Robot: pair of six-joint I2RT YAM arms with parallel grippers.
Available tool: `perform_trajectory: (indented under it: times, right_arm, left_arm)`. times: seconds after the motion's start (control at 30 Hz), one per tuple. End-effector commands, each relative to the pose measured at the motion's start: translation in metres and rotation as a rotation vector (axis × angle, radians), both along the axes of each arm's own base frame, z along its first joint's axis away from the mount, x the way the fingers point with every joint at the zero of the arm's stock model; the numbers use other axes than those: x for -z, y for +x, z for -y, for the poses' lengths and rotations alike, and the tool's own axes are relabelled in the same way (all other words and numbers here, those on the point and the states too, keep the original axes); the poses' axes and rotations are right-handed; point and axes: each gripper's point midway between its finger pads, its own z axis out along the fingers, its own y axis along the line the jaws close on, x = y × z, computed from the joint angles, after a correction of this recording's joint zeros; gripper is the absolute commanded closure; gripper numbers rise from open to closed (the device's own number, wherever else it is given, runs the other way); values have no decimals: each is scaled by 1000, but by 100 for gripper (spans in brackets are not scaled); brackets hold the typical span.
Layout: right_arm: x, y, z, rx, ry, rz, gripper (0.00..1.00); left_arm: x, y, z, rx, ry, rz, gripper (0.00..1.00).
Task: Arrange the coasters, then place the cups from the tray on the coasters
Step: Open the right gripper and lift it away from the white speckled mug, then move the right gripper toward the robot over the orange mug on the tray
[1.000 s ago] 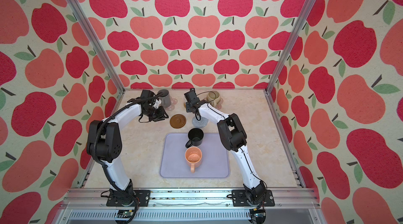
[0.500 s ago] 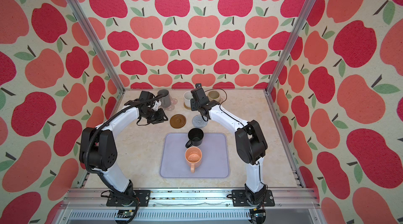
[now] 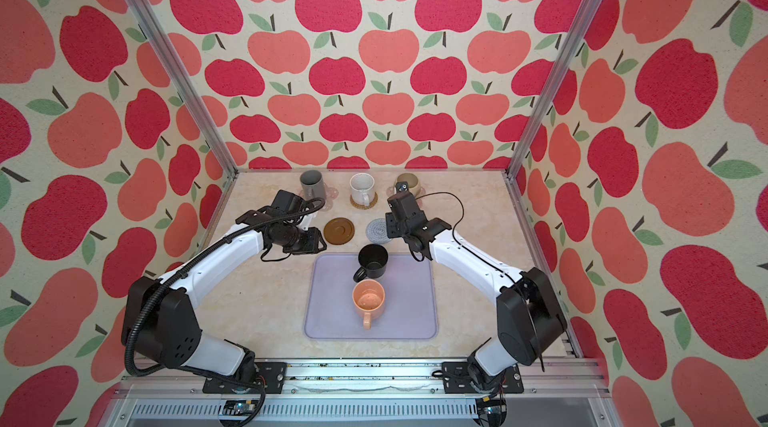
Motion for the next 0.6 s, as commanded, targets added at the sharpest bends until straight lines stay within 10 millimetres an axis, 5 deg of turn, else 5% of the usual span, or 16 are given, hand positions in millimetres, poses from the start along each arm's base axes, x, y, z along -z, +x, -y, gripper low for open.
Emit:
perform_trajectory:
  times: [0.0, 0.27, 0.57]
  right_arm:
    - [3, -16, 19, 43, 3, -7, 44]
    - [17, -52, 48, 74, 19, -56, 43]
    - [23, -93, 82, 112, 16, -118, 42]
  left_arm:
    - [0, -10, 2, 28, 30, 48, 58]
    - [9, -31, 12, 47, 52, 59, 58]
    - [23, -34, 2, 22, 120, 30, 59]
